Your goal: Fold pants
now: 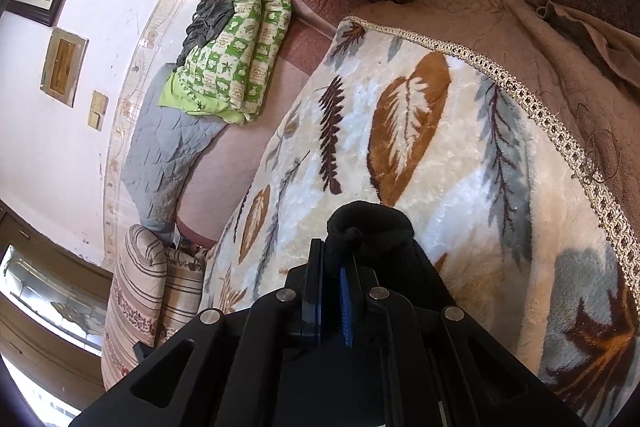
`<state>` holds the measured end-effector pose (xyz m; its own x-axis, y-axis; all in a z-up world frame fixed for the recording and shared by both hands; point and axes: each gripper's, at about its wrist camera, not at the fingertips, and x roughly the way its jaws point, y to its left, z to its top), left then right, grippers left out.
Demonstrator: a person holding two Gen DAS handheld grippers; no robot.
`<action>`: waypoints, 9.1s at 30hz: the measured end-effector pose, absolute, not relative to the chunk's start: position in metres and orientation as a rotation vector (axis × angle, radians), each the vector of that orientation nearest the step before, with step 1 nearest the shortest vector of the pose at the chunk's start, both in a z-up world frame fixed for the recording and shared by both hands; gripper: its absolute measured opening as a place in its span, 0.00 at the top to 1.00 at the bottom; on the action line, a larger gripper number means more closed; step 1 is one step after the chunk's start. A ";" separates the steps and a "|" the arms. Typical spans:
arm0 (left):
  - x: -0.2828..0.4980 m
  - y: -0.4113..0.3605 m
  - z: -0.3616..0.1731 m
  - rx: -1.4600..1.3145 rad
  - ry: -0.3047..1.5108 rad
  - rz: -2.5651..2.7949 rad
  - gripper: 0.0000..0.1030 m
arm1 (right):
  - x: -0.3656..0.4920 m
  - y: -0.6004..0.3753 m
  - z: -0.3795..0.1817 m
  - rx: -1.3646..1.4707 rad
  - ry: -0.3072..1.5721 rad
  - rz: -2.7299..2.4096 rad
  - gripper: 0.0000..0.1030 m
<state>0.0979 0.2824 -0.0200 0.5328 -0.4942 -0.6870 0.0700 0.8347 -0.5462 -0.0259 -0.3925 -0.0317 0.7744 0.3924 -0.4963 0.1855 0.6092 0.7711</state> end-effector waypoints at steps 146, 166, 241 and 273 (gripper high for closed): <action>0.110 0.301 -0.008 -0.126 0.874 -0.106 0.00 | 0.099 -0.316 -0.010 0.268 0.747 0.203 0.34; 0.127 0.285 -0.026 -0.125 0.922 -0.273 0.97 | 0.105 -0.350 -0.004 0.367 0.706 0.152 0.34; -0.123 0.259 0.034 -0.473 0.602 -0.244 0.65 | -0.060 -0.383 0.035 0.046 0.640 0.556 0.89; -0.012 0.242 -0.059 -0.124 0.825 0.037 0.98 | -0.059 -0.319 -0.037 -0.275 0.975 0.644 0.56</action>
